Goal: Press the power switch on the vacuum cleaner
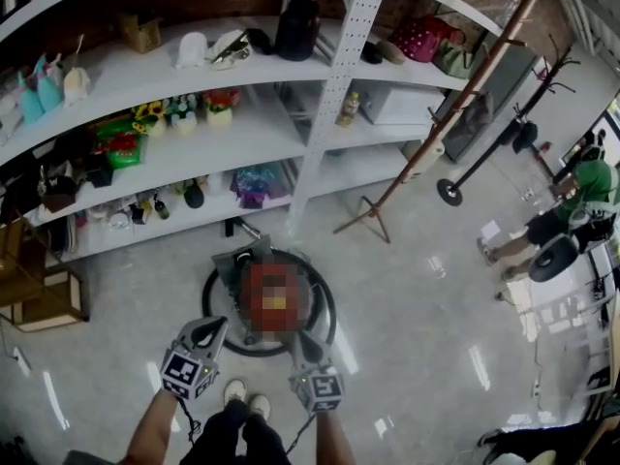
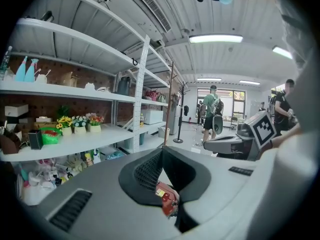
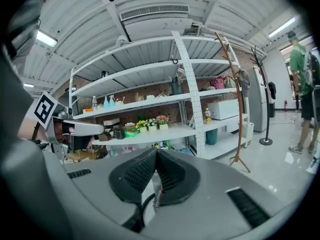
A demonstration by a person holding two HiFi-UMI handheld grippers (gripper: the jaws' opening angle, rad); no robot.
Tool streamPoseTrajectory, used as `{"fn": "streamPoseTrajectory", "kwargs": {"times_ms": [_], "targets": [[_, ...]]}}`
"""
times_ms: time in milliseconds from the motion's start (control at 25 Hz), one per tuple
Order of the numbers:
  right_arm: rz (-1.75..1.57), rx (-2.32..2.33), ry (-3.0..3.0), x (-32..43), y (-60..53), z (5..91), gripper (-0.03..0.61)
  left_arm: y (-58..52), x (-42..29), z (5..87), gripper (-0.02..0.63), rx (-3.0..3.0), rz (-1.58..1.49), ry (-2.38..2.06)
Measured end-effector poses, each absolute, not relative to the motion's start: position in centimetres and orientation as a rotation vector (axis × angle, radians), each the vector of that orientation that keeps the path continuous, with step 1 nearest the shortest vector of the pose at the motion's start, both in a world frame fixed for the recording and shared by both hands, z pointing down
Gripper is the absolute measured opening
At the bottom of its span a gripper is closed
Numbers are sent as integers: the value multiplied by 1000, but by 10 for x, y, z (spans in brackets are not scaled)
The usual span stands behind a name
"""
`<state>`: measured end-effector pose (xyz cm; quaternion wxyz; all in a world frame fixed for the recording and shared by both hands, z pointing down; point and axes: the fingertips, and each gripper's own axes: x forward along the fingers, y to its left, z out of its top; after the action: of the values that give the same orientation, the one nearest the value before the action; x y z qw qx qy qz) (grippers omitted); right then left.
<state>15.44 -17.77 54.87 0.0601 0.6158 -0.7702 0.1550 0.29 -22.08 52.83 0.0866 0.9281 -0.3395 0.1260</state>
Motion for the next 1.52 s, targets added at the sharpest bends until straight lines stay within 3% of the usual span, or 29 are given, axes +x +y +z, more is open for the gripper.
{"fn": "streamPoseTrajectory", "kwargs": {"times_ms": [1520], "targets": [[305,2069,-2306,176,-112,372,11,-182,18,349,8,2924,240,-960]]}}
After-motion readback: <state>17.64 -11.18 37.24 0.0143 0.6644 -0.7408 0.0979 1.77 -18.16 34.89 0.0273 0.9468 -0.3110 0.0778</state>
